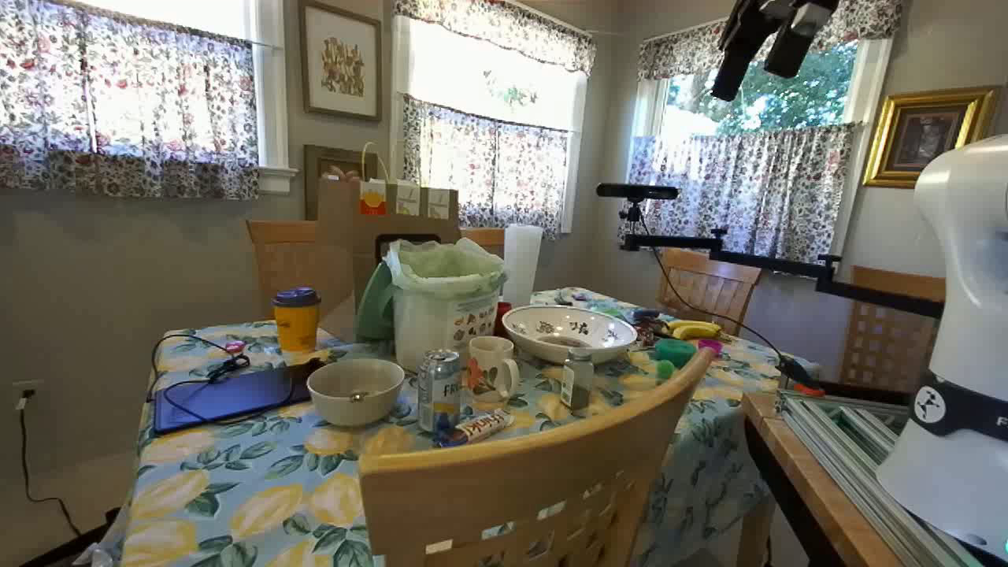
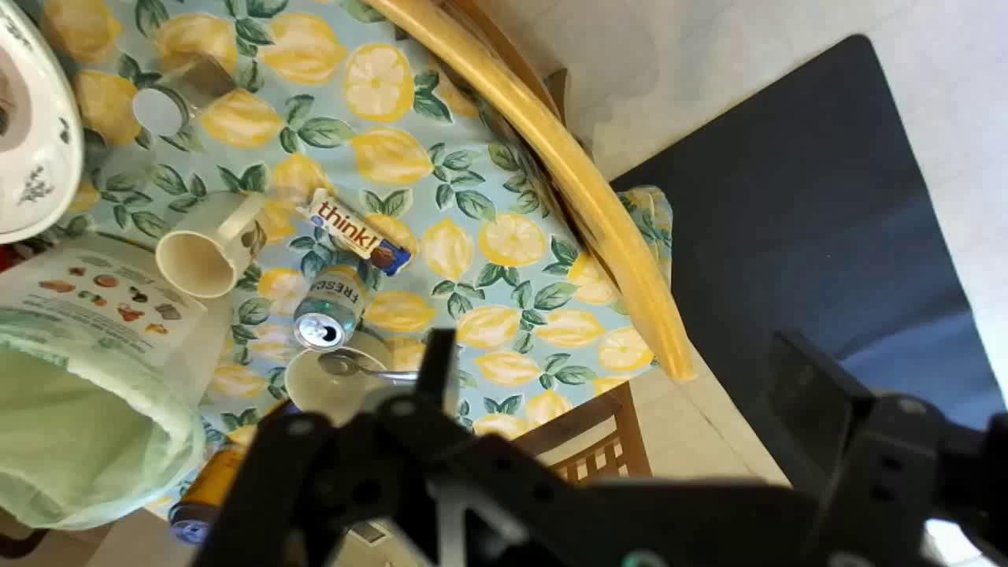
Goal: Pull out the chair
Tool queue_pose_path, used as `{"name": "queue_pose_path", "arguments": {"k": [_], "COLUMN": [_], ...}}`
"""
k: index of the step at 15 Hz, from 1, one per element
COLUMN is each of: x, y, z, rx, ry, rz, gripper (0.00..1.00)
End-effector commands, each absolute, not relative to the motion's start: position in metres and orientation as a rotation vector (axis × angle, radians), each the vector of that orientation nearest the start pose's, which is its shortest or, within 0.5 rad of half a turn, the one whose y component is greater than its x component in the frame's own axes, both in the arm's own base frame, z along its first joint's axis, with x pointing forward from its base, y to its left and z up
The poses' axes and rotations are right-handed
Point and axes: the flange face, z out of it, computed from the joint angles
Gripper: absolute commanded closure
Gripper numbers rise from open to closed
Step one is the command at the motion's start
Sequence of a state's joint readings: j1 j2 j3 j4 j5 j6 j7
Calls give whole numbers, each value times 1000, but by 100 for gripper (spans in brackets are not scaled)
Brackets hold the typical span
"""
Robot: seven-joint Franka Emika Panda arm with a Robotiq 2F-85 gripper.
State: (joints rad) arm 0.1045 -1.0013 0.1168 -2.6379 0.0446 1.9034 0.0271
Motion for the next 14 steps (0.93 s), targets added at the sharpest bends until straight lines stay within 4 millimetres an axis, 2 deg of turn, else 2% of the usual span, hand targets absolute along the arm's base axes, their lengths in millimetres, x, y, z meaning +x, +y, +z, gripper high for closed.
{"name": "queue_pose_path", "arguments": {"k": [1, 10, 14], "x": [273, 273, 286], "y": [71, 71, 71], "z": [549, 549, 532], "rx": [-3133, -3134, -3149], "ry": [-227, -227, -269], "rz": [-421, -421, -409], "gripper": [0, 0, 0]}}
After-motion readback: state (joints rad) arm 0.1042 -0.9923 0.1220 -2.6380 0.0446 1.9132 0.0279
